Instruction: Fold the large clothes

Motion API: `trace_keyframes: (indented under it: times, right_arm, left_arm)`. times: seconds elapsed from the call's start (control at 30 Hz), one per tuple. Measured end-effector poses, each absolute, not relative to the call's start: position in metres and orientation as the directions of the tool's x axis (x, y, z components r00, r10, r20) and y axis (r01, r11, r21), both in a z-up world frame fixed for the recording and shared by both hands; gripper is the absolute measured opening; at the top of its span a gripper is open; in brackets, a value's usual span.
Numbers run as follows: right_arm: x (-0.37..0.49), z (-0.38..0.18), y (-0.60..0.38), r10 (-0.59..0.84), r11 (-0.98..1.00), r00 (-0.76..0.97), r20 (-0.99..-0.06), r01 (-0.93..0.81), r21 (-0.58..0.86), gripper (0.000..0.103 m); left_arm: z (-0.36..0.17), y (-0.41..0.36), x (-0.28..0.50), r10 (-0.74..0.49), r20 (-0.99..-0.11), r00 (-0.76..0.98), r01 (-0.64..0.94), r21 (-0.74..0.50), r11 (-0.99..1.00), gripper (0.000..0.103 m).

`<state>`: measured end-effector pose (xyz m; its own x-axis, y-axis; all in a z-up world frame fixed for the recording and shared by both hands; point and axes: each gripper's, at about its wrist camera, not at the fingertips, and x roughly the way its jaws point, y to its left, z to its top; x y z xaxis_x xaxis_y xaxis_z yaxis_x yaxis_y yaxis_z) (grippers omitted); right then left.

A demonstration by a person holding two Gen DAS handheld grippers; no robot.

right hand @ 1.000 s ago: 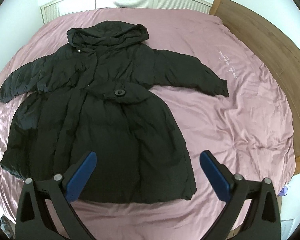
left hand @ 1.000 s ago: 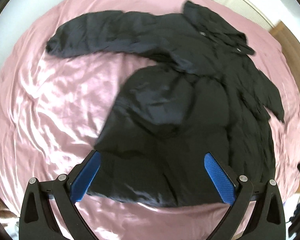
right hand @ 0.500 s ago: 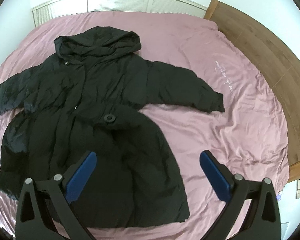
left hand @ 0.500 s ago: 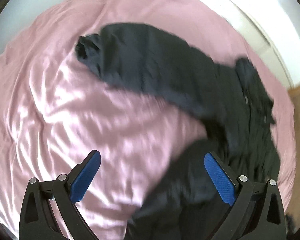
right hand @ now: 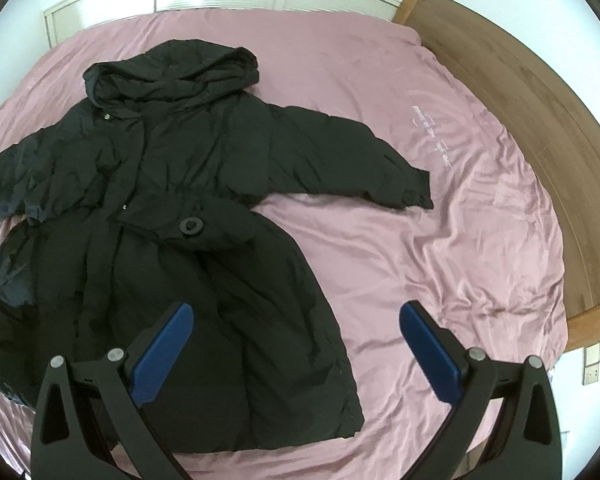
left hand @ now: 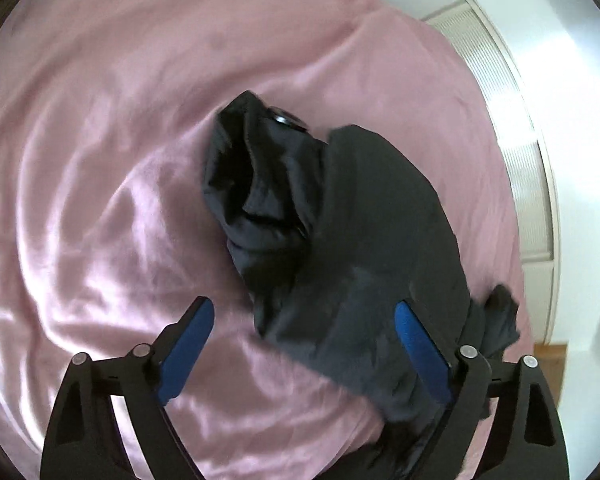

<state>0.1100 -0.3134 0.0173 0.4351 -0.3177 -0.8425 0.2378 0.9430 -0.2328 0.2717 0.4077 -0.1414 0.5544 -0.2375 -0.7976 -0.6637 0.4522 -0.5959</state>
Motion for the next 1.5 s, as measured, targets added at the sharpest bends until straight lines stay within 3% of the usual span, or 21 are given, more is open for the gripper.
trace_keyframes:
  times: [0.2,0.3,0.37,0.47,0.67,1.03,1.27,1.5]
  right_arm:
    - [0.105,0.017,-0.320,-0.327,0.939,0.421,-0.846,0.249,-0.239,0.103]
    - [0.102,0.017,-0.322,-0.330,0.937,0.415,-0.848,0.254,-0.240,0.103]
    - [0.101,0.017,-0.322,-0.331,0.936,0.413,-0.848,0.254,-0.242,0.103]
    - [0.100,0.017,-0.322,-0.331,0.936,0.412,-0.849,0.255,-0.241,0.103]
    - [0.098,0.018,-0.318,-0.323,0.939,0.423,-0.847,0.252,-0.233,0.103]
    - [0.090,0.018,-0.320,-0.288,0.949,0.452,-0.844,0.251,-0.189,0.103]
    - [0.087,0.009,-0.344,-0.266,0.950,0.475,-0.839,0.278,-0.144,0.103]
    - [0.085,-0.006,-0.382,-0.235,0.950,0.489,-0.840,0.299,-0.092,0.103]
  left_arm:
    - [-0.163,0.419,0.279,-0.271,-0.772,0.575,-0.681,-0.636,0.363,0.070]
    - [-0.166,0.421,0.283,-0.283,-0.757,0.588,-0.680,-0.653,0.334,0.054]
    - [-0.163,0.419,0.286,-0.285,-0.748,0.599,-0.672,-0.664,0.329,0.031]
    - [-0.155,0.417,0.287,-0.274,-0.743,0.610,-0.661,-0.668,0.341,0.013]
    - [-0.128,0.408,0.296,-0.241,-0.758,0.606,-0.627,-0.642,0.442,0.006]
    - [-0.063,0.370,0.309,-0.275,-0.673,0.687,-0.472,-0.701,0.535,0.005]
    - [-0.004,0.292,0.328,-0.358,-0.618,0.700,-0.300,-0.709,0.638,0.005]
    - [0.021,0.183,0.352,-0.453,-0.608,0.652,-0.155,-0.692,0.705,0.004]
